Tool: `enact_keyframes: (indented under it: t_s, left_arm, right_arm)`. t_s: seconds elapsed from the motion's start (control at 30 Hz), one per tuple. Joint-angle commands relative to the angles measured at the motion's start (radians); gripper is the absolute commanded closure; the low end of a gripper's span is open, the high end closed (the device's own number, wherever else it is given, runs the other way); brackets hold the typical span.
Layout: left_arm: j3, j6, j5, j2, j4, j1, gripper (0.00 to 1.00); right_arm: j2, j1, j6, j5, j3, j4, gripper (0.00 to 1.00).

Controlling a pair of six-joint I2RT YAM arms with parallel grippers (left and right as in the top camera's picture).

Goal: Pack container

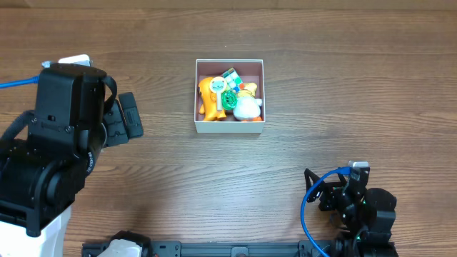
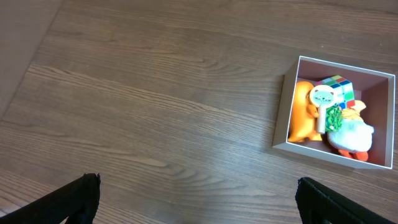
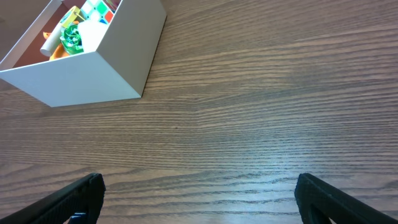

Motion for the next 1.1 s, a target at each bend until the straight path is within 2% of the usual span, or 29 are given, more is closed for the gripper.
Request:
enact_keyframes:
  t_s: [0.0, 0.27, 0.37, 0.5, 0.57, 0.7, 0.8, 0.97, 1.0, 1.07]
  left_arm:
    - [0.005, -0.014, -0.019, 0.003, 0.002, 0.005, 0.0]
    - [0.0, 0.004, -0.042, -0.016, 0.013, 0.013, 0.0]
    - [-0.087, 0.008, -0.07, -0.103, 0.178, 0.084, 0.0]
    - [-0.42, 0.021, 0.103, -0.314, 0.548, 0.271, 0.0]
    - [-0.59, 0.053, 0.178, -0.406, 0.673, 0.344, 0.0]
    - [-0.941, 0.089, 0.22, -0.598, 0.909, 0.376, 0.0]
    - [-1.184, 0.089, 0.22, -0.746, 1.003, 0.355, 0.0]
    - [-1.477, 0.088, 0.243, -0.946, 1.088, 0.318, 0.0]
    - [-1.603, 0.087, 0.243, -1.032, 1.143, 0.304, 0.0]
    - [-1.654, 0.088, 0.243, -1.068, 1.172, 0.298, 0.0]
  right_arm:
    - [-0.013, -0.002, 0.0, -0.005, -0.016, 0.006, 0.0]
    - [-0.013, -0.002, 0.0, -0.005, -0.016, 0.006, 0.0]
    - [-0.013, -0.002, 0.0, -0.005, -0.016, 0.006, 0.0]
    - [-0.013, -0.002, 0.0, -0.005, -0.016, 0.006, 0.0]
    - [-0.013, -0.002, 0.0, -0.005, -0.016, 0.006, 0.0]
    - [-0.013, -0.002, 0.0, -0.005, -0.016, 0.006, 0.0]
    - [-0.013, -0.002, 0.0, -0.005, -0.016, 0.006, 0.0]
    - [-0.013, -0.002, 0.0, -0.005, -0.016, 0.006, 0.0]
    - [-0.013, -0.002, 0.0, -0.005, -0.016, 0.006, 0.0]
    - [-0.013, -0.002, 0.0, -0.005, -0.016, 0.006, 0.0]
